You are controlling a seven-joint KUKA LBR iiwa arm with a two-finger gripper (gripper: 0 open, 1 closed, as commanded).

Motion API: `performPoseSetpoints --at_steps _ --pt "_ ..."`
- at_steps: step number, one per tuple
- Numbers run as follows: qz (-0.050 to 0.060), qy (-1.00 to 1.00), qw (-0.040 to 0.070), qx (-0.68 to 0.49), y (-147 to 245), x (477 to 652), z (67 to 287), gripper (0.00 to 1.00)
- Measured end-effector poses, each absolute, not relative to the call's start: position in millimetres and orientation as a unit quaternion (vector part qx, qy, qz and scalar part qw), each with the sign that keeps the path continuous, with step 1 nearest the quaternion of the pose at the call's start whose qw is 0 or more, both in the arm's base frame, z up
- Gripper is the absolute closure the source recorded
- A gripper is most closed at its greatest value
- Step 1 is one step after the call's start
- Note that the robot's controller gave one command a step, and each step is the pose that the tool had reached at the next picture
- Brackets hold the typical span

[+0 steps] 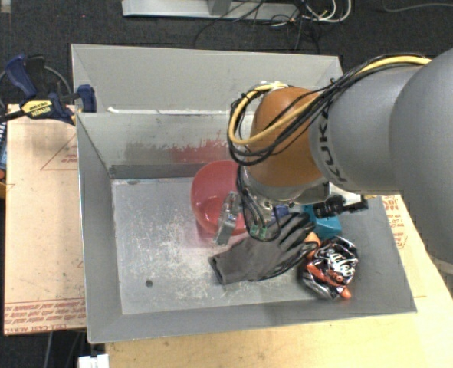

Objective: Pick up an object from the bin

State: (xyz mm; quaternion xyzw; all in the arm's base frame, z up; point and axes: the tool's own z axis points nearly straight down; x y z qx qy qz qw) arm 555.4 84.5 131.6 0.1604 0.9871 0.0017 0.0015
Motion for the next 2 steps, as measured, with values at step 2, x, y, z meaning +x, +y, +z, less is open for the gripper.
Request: performPoseSetpoints --at_steps 2 --pt "0.001 0.987 0.0 0.16 84.3 554.4 152.3 1.0"
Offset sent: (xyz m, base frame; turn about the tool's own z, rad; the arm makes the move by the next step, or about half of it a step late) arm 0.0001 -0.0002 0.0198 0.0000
